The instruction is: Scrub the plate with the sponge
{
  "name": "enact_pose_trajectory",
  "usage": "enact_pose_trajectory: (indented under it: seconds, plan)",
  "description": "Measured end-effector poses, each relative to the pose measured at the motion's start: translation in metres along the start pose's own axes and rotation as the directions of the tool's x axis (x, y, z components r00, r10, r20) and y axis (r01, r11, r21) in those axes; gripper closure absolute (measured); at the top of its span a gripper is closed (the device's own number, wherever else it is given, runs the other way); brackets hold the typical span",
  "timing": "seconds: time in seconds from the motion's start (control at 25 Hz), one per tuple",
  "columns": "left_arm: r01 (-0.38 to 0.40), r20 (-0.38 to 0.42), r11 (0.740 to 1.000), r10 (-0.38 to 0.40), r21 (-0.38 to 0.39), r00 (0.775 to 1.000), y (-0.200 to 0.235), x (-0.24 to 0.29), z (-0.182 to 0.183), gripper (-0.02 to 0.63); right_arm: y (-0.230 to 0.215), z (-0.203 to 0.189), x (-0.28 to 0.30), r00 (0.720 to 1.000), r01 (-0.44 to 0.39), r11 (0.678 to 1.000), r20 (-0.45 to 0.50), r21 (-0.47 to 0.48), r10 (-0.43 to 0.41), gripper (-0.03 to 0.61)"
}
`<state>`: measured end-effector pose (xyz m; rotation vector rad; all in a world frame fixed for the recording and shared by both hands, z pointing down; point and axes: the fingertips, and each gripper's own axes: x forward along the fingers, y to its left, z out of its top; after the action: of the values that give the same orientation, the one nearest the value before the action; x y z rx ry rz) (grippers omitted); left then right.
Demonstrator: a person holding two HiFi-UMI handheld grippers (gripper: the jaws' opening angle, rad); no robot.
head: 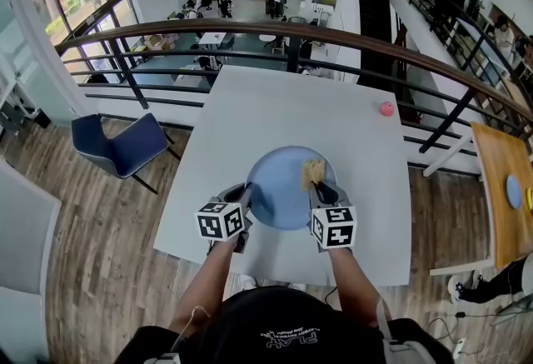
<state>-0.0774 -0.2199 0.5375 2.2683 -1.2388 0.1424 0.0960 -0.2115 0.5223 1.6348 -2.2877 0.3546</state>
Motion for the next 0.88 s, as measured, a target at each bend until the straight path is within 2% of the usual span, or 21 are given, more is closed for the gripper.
enact_pose_trajectory:
  seconds: [0.16, 0.44, 0.64, 0.88]
  plan:
    - [-0.006, 0.011, 1.000, 0.006, 0.001, 1.000, 0.003, -0.002, 0.004, 0.589, 0.033, 0.015, -0.005, 0.997, -0.075, 0.997, 0.031, -0.023, 0.076, 0.534]
    - [-0.007, 0.030, 1.000, 0.006, 0.013, 1.000, 0.000, -0.001, 0.012, 0.591, 0.082, 0.004, 0.002, 0.985, -0.170, 0.980, -0.009, -0.099, 0.170, 0.534]
    - [-0.006, 0.035, 1.000, 0.005, 0.025, 0.999, -0.002, -0.002, 0.015, 0.590, 0.111, -0.002, 0.012, 0.977, -0.213, 0.965, -0.027, -0.155, 0.211, 0.534]
    - [-0.002, 0.032, 0.999, 0.001, 0.040, 0.999, -0.006, -0.002, 0.018, 0.591, 0.127, 0.001, 0.022, 0.975, -0.221, 0.957, -0.042, -0.189, 0.217, 0.534]
